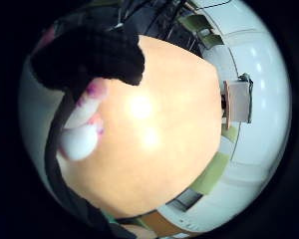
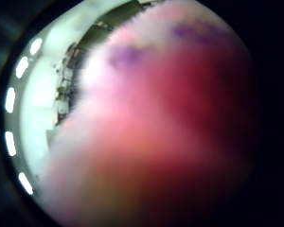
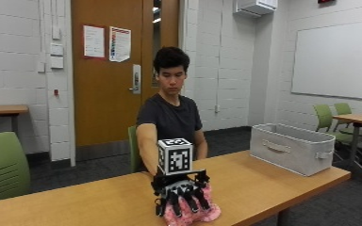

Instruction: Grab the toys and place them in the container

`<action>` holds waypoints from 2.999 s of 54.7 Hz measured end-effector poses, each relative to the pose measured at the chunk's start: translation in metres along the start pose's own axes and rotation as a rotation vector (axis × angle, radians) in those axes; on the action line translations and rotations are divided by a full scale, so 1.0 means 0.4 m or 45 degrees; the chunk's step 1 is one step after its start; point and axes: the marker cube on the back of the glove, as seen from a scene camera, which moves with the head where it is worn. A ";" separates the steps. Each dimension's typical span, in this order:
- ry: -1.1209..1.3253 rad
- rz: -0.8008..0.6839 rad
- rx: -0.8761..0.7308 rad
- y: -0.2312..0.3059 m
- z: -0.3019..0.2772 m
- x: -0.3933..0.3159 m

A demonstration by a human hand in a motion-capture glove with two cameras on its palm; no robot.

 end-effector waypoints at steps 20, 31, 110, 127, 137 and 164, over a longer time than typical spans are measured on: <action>-0.096 0.062 0.039 0.011 0.050 0.010; -0.024 0.038 0.048 0.011 0.037 -0.004; -0.104 -0.783 -0.088 0.659 -0.544 -1.600; -0.022 -0.781 0.019 0.558 -0.573 -1.446; -0.064 -0.728 0.084 0.492 -0.614 -1.264; 0.022 -0.237 0.233 0.384 -0.548 -0.592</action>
